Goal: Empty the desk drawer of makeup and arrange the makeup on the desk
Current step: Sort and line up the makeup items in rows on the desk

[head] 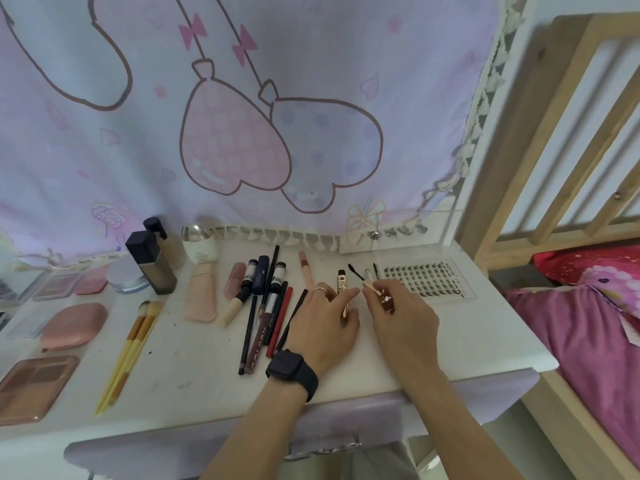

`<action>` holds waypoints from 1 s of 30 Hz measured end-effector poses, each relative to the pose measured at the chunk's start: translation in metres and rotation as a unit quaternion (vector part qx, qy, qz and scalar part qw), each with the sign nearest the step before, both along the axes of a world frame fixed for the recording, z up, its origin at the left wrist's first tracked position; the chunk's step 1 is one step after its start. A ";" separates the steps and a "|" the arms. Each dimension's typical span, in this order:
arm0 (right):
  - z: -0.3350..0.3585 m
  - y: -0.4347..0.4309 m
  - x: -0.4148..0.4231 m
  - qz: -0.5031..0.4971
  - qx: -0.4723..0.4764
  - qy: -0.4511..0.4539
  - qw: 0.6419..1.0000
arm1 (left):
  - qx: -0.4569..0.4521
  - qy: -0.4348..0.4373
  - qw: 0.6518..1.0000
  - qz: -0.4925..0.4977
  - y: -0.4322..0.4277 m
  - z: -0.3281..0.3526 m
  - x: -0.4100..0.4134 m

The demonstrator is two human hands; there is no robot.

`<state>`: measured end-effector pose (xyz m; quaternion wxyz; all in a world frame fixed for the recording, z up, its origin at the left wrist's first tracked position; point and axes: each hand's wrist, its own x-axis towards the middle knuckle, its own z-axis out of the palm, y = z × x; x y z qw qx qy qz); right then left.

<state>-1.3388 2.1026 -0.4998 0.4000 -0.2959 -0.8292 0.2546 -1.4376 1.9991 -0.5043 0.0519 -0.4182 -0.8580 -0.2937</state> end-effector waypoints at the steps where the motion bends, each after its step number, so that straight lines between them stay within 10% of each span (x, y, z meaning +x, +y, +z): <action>1: -0.001 0.001 -0.001 -0.003 0.003 0.002 1.000 | 0.006 -0.006 1.000 0.005 0.000 0.000 0.000; 30: -0.008 -0.002 0.001 0.023 0.160 -0.073 0.984 | 0.049 -0.063 0.997 -0.012 -0.003 -0.007 -0.009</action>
